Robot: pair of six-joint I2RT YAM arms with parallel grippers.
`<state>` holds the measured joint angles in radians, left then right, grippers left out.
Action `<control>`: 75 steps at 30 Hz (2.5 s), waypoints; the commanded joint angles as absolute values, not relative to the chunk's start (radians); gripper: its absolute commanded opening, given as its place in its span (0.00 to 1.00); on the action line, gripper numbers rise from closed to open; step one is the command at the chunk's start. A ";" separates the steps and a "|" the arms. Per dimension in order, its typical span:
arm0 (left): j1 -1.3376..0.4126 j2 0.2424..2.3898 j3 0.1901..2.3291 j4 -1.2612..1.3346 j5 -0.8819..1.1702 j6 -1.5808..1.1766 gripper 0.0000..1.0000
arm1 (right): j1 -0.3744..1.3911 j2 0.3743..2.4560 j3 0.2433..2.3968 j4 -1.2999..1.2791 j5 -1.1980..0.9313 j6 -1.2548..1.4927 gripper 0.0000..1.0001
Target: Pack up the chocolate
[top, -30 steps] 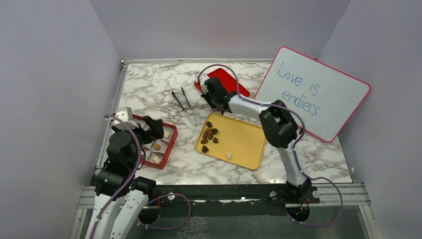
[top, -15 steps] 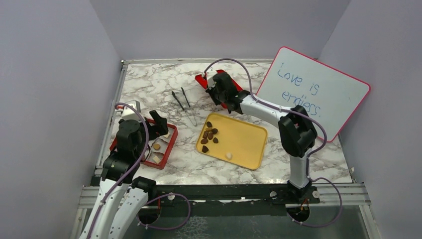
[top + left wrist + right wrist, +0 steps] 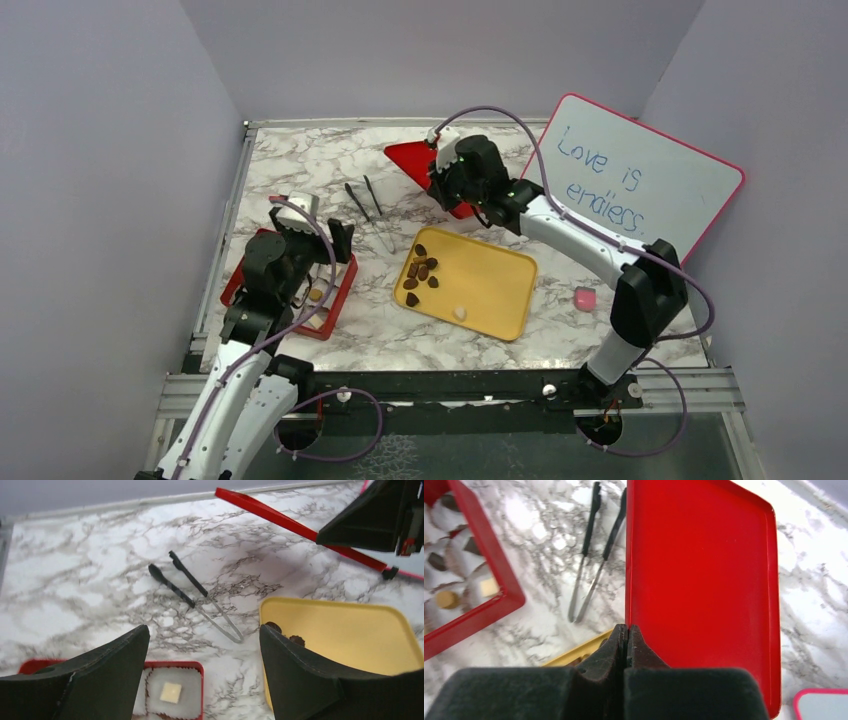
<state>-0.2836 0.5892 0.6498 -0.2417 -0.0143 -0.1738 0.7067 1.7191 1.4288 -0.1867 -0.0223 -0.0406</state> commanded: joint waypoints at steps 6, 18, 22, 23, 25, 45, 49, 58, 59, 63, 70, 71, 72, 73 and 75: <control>-0.289 0.644 0.567 0.174 0.573 0.515 0.74 | 0.704 1.533 1.355 -0.262 -0.226 0.046 0.01; -0.291 0.928 0.696 0.165 0.804 0.971 0.71 | 0.704 1.496 1.395 -0.357 -0.360 0.014 0.01; -0.300 1.002 0.778 0.081 0.828 1.055 0.70 | 0.704 1.490 1.414 -0.375 -0.388 0.009 0.01; -0.302 1.017 0.794 0.048 0.837 1.074 0.70 | 0.704 1.487 1.418 -0.376 -0.393 0.009 0.01; -0.303 1.044 0.821 -0.011 0.849 1.113 0.70 | 0.704 1.485 1.424 -0.370 -0.403 0.009 0.01; -0.396 1.205 0.949 -0.198 0.747 1.281 0.52 | 0.706 1.473 1.446 -0.351 -0.523 -0.057 0.01; -0.397 1.187 0.956 -0.206 0.730 1.246 0.36 | 0.706 1.464 1.447 -0.363 -0.534 -0.075 0.01; -0.397 1.147 0.991 -0.241 0.682 1.123 0.10 | 0.706 1.395 1.472 -0.343 -0.401 -0.082 0.37; -0.397 1.136 0.990 -0.241 0.688 1.111 0.10 | 0.706 1.374 1.465 -0.317 -0.369 -0.060 0.43; -0.397 1.076 0.981 -0.249 0.690 1.061 0.09 | 0.706 1.278 1.432 -0.222 -0.398 -0.053 0.62; -0.397 0.990 0.962 -0.322 0.661 1.068 0.09 | 0.706 1.229 1.436 -0.481 -0.539 -0.359 0.73; -0.397 0.985 0.961 -0.329 0.658 1.070 0.09 | 0.706 1.229 1.430 -0.515 -0.553 -0.394 0.73; -0.397 0.978 0.960 -0.334 0.658 1.072 0.09 | 0.706 1.226 1.425 -0.543 -0.568 -0.438 0.73; -0.397 0.974 0.956 -0.335 0.658 1.072 0.09 | 0.706 1.219 1.413 -0.558 -0.579 -0.473 0.74; -0.397 0.963 0.948 -0.336 0.661 1.070 0.09 | 0.706 1.198 1.376 -0.564 -0.600 -0.540 0.81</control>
